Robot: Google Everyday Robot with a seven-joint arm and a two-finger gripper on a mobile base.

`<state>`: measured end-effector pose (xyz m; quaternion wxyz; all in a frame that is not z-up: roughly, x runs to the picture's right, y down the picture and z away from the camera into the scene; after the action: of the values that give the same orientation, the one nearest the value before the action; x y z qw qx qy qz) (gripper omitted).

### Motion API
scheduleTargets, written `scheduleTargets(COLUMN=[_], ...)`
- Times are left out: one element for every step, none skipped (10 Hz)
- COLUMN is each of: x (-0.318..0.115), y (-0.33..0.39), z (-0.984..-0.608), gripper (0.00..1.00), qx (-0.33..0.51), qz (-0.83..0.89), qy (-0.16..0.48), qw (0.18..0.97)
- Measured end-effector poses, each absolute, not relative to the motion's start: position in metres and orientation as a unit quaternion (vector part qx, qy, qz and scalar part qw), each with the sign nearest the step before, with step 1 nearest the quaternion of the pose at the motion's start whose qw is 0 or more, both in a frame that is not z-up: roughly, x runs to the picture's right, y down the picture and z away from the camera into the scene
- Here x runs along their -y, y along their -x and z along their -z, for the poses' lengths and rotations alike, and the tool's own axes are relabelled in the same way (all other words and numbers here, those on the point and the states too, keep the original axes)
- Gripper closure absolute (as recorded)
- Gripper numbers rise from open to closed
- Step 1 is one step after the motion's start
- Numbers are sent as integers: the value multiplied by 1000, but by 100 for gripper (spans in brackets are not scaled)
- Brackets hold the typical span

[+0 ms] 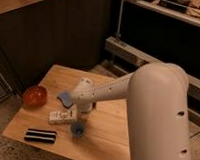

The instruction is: Stand the bottle upright

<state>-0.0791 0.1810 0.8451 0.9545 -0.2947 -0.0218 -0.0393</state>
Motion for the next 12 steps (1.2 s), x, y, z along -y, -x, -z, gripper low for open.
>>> scheduleTargets(x=[-181,-179,-179,-178,-176,-176,-174,-172,-170,-168,-166,-164], y=[79,79,79,80,79,79,80,82,84,86,88,89], z=[-845,-844,-844,-843,-841,-840,-838,-835,-832,-829,-826,-823], gripper=[65,65,65,65,65,65,65,65,65,65,65,65], qx=[21,21,20,19,18,17,16,16,16,16,16,15], qz=[39,40,41,42,43,45,47,50,54,59,64,68], qy=[295,293,293,293,291,290,289,286,285,283,281,280], qw=[955,955,955,955,955,956,956,957,957,957,957,957])
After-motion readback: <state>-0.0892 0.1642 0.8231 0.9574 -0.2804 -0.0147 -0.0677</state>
